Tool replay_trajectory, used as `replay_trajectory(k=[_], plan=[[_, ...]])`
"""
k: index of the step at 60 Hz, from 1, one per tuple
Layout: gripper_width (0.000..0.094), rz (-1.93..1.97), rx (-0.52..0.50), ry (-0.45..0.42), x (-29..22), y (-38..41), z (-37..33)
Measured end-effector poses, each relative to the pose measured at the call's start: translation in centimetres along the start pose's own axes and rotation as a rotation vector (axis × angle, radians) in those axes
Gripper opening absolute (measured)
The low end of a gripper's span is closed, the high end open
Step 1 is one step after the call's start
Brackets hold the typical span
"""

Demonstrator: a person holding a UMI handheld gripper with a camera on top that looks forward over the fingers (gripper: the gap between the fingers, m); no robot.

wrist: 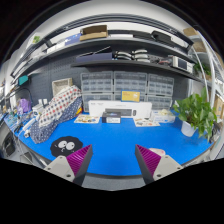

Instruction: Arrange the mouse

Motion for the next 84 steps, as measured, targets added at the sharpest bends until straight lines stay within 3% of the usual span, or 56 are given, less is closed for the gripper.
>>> replay_trajectory(k=[18,40,61,79,84], plan=[[0.0861,-0.016,0.008,0.049,3.9,-2.1,2.0],[0.0860,-0.010,0.120,0.211,13.0,-15.6,6.4],[0.0836,-0.022,0.107,0.248,11.4,-23.1,15.8],[0.0757,-0.018,0.069,0.252,7.2,-24.9,22.1],[0.0686,0.008,0.056,0.261,6.5,-25.0,23.3]])
Point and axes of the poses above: the point between the fingertips, and its own axes, seen from behind it with the camera up: y to the left, x down, z forward, the way the camera looks, the point moved 2 cm from there along -z, backward, against the way the camera looks, and after that the axes turned 13 degrees about y, right-handed, at the moved point
